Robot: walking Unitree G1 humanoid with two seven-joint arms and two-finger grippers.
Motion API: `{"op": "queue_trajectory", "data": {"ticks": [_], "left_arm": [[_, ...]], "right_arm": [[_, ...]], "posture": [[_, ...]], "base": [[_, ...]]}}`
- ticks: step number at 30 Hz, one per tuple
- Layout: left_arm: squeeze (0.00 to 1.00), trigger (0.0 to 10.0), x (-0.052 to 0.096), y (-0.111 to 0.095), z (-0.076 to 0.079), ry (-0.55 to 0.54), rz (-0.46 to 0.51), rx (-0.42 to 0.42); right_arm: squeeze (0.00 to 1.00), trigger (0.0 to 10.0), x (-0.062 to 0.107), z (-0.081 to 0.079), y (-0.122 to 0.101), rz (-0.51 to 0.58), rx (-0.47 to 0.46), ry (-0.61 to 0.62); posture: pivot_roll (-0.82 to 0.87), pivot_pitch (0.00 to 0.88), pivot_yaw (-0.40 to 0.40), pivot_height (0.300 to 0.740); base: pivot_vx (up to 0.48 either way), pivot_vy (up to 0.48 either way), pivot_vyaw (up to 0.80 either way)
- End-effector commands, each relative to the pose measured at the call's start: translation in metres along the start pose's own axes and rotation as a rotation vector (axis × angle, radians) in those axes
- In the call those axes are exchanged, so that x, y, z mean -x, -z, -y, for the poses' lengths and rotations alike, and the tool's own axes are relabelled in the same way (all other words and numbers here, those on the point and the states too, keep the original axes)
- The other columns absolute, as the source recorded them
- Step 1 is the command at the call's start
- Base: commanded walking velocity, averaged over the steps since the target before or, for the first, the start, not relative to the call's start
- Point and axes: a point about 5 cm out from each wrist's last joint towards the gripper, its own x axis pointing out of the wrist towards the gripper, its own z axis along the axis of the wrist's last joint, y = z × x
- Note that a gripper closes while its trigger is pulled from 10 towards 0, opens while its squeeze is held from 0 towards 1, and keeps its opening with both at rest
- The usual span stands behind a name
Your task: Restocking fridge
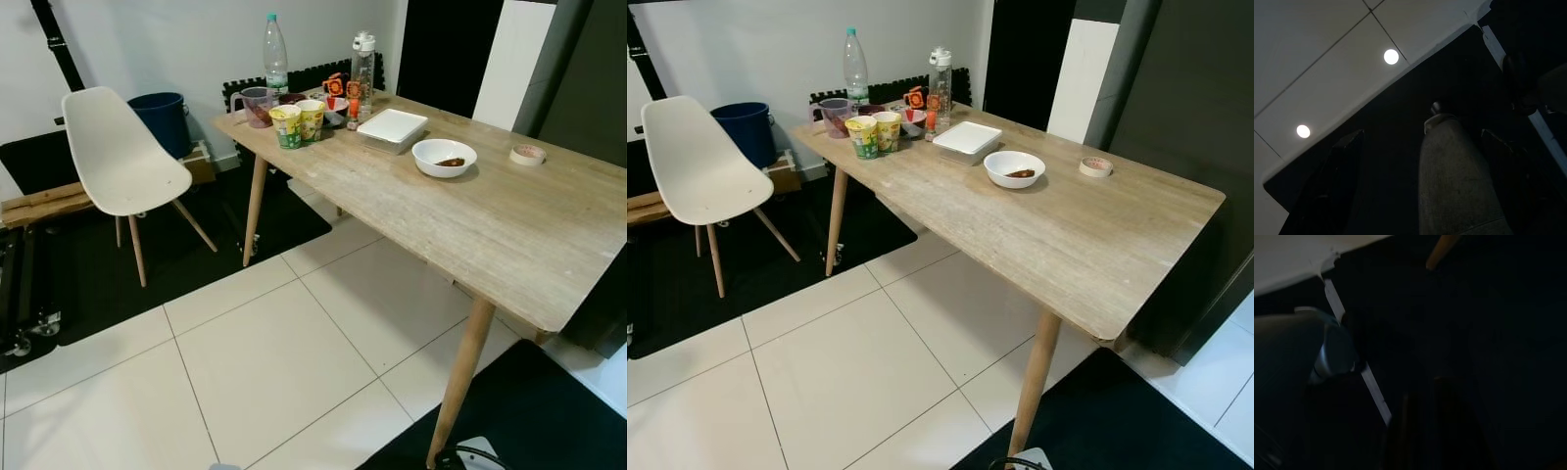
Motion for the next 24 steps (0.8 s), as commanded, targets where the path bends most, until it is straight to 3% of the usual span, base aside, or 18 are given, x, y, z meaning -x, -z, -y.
{"op": "queue_trajectory", "data": {"ticks": [1, 20, 24], "left_arm": [[1.00, 10.0, 0.000, 0.005, 0.001, 0.003, -0.019, 0.018], [1.00, 10.0, 0.001, 0.001, -0.010, -0.064, -0.015, -0.002], [1.00, 10.0, 0.001, 0.000, -0.015, -0.108, -0.012, 0.045]], "right_arm": [[1.00, 10.0, 0.000, -0.003, 0.000, 0.017, -0.032, -0.011], [1.00, 10.0, 0.000, -0.004, -0.001, 0.020, -0.021, -0.033], [1.00, 10.0, 0.000, -0.003, -0.001, 0.027, -0.042, -0.018]], "posture": [[-0.05, 0.000, 0.021, 0.740], [-0.05, 0.000, 0.025, 0.740], [-0.05, 0.000, 0.025, 0.740]], "base": [[0.000, 0.000, 0.00], [0.000, 0.000, 0.00], [0.000, 0.000, 0.00]]}}
